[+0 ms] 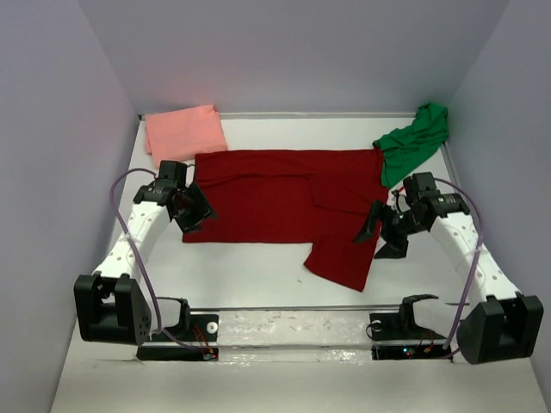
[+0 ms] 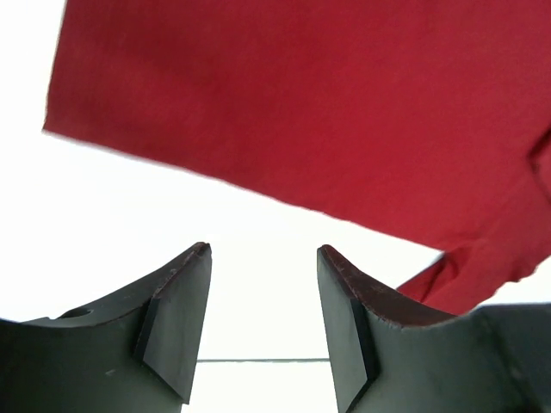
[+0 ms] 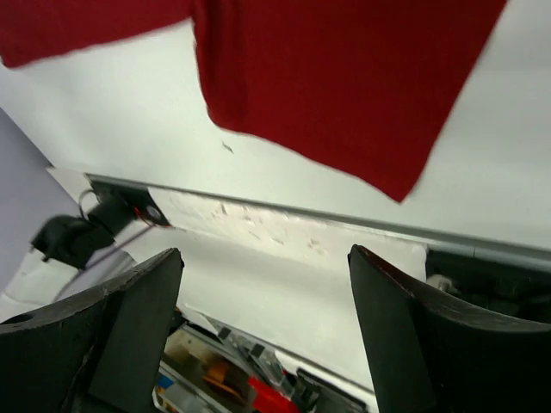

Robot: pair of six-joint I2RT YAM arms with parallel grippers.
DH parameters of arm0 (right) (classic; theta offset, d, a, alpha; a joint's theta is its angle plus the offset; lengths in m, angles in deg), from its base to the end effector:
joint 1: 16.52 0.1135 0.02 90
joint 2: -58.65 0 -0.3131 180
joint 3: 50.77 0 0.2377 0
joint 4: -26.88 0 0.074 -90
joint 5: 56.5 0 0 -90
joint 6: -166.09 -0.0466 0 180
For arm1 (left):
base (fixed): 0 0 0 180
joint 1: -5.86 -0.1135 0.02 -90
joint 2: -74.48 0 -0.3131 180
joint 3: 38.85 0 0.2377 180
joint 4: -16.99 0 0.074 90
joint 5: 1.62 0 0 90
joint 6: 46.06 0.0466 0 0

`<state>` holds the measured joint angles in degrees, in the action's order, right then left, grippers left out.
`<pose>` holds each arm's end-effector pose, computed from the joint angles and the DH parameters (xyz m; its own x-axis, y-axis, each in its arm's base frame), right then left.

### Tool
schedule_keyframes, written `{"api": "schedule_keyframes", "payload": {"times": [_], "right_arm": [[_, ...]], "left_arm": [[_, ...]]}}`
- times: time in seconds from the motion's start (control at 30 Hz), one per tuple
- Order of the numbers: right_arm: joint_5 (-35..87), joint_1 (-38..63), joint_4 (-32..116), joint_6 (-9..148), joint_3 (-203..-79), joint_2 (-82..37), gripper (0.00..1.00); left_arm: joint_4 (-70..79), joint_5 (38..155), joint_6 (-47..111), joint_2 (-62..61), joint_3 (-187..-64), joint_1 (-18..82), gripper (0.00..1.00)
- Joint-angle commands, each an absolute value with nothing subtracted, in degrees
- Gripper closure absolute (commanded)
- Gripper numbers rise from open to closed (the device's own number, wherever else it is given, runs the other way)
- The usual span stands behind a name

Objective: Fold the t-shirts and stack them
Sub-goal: Fold the tshirt

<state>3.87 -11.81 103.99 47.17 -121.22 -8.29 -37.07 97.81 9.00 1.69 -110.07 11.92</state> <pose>0.1645 0.0367 0.3063 -0.9386 0.3444 -0.0178 0.2781 0.7863 0.5517 0.2306 -0.0322 0.3070 -0.7852 -0.4848 -0.3853 -0.3093 0.8461 -0.4342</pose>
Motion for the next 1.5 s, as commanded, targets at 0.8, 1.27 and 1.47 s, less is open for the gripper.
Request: {"api": "schedule_keyframes", "payload": {"times": [0.8, 1.27, 1.47], "right_arm": [[11.2, -9.3, 96.8, 35.6, -94.9, 12.8, 0.23], [9.6, -8.8, 84.0, 32.1, -87.9, 9.5, 0.34], [10.0, -7.6, 79.8, 31.2, -86.0, 6.5, 0.35]], "left_arm": [[-34.0, 88.1, 9.2, -6.9, -101.2, 9.5, 0.39], [-36.2, 87.4, 13.4, -6.8, -106.5, 2.7, 0.39], [-36.6, 87.4, 14.3, -7.1, -106.8, 1.3, 0.39]]}}
